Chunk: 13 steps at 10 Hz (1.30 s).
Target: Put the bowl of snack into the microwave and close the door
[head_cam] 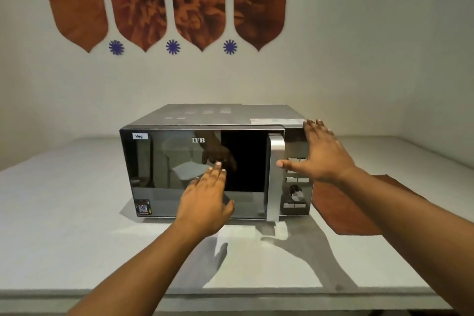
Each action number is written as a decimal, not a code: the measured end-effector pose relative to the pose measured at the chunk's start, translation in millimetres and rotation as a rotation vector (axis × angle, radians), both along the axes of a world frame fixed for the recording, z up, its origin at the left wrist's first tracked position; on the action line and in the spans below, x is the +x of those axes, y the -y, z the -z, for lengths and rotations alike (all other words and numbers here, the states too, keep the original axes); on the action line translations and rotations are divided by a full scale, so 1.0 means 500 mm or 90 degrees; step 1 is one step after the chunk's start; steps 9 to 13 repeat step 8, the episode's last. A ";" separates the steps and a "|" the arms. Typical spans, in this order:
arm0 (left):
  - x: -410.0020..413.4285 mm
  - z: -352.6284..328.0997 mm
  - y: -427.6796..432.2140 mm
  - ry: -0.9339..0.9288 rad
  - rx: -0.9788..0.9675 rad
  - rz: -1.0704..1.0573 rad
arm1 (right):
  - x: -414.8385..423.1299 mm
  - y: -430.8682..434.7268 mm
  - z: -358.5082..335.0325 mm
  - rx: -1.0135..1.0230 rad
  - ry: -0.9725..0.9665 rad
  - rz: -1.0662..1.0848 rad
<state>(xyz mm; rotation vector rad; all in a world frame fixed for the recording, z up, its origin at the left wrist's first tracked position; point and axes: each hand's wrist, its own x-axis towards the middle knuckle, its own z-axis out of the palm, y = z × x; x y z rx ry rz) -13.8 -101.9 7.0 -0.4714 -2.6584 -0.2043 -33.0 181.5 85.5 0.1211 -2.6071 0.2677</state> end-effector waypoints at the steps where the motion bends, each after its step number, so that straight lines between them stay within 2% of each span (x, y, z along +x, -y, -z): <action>1: -0.018 0.011 0.005 0.015 -0.023 0.001 | -0.012 0.005 0.012 0.013 -0.028 0.018; 4: -0.050 0.026 0.003 0.061 -0.005 0.014 | -0.037 0.019 0.041 0.037 -0.096 0.083; 6: -0.048 0.031 -0.004 0.081 0.002 0.004 | -0.031 0.028 0.049 0.027 -0.086 0.092; 7: -0.033 0.040 -0.005 0.081 0.044 0.004 | -0.006 0.044 0.056 -0.057 -0.086 0.084; 8: -0.006 0.073 -0.008 0.138 0.062 -0.004 | 0.030 0.081 0.123 -0.202 -0.071 0.081; 13: -0.006 0.073 -0.008 0.138 0.062 -0.004 | 0.030 0.081 0.123 -0.202 -0.071 0.081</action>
